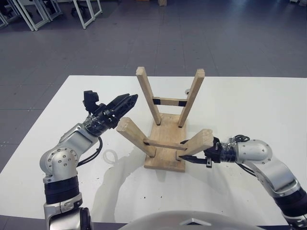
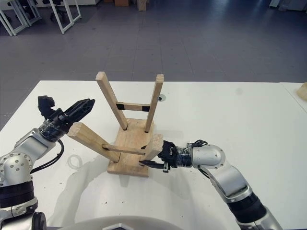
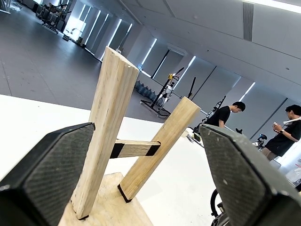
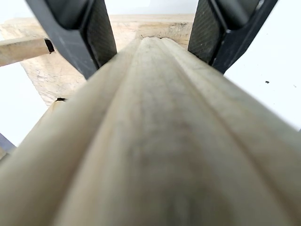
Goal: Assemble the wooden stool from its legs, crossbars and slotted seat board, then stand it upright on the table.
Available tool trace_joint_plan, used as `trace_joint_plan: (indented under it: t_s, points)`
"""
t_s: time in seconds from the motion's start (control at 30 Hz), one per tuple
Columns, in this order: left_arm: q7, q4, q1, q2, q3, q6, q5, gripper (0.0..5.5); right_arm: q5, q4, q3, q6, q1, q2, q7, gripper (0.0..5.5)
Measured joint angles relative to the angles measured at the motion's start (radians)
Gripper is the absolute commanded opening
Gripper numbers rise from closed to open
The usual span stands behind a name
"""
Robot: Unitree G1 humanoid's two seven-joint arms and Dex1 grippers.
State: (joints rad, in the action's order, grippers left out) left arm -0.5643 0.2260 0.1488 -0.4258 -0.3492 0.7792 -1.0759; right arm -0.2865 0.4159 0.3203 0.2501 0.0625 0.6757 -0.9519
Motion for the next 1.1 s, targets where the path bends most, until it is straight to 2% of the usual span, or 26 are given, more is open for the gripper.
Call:
trace_joint_plan:
  t_s: [0.27, 0.4, 0.53, 0.63, 0.73, 0.87, 0.97, 1.1]
  points:
    - [0.053, 0.002, -0.003, 0.012, -0.006, -0.041, 0.020, 4.10, 0.001, -0.069, 0.070, 0.031, 0.116, -0.006, 0.031, 2.03]
    - [0.187, -0.029, 0.073, 0.020, -0.048, -0.124, 0.092, 4.10, 0.001, -0.178, 0.079, 0.031, 0.178, -0.035, 0.104, 2.03]
    - [0.416, -0.039, 0.090, 0.036, -0.063, -0.162, 0.246, 4.10, 0.001, -0.198, 0.076, 0.031, 0.184, -0.035, 0.135, 2.03]
    - [0.580, 0.014, 0.048, 0.108, 0.026, -0.114, 0.355, 4.10, 0.001, -0.195, 0.078, 0.031, 0.181, -0.035, 0.144, 2.03]
    - [0.660, 0.137, 0.003, 0.206, 0.184, 0.018, 0.356, 4.10, 0.001, -0.195, 0.081, 0.031, 0.182, -0.035, 0.153, 2.03]
    - [0.785, 0.269, -0.026, 0.237, 0.209, 0.136, 0.354, 4.10, -0.003, -0.198, 0.063, 0.031, 0.180, -0.026, 0.134, 2.03]
    - [0.788, 0.282, -0.025, 0.228, 0.218, 0.157, 0.358, 4.10, -0.009, -0.198, 0.053, 0.031, 0.166, -0.025, 0.126, 2.03]
    - [0.668, 0.198, -0.074, 0.147, 0.288, 0.149, 0.446, 4.10, -0.008, -0.218, 0.053, 0.009, 0.163, -0.037, 0.126, 2.03]
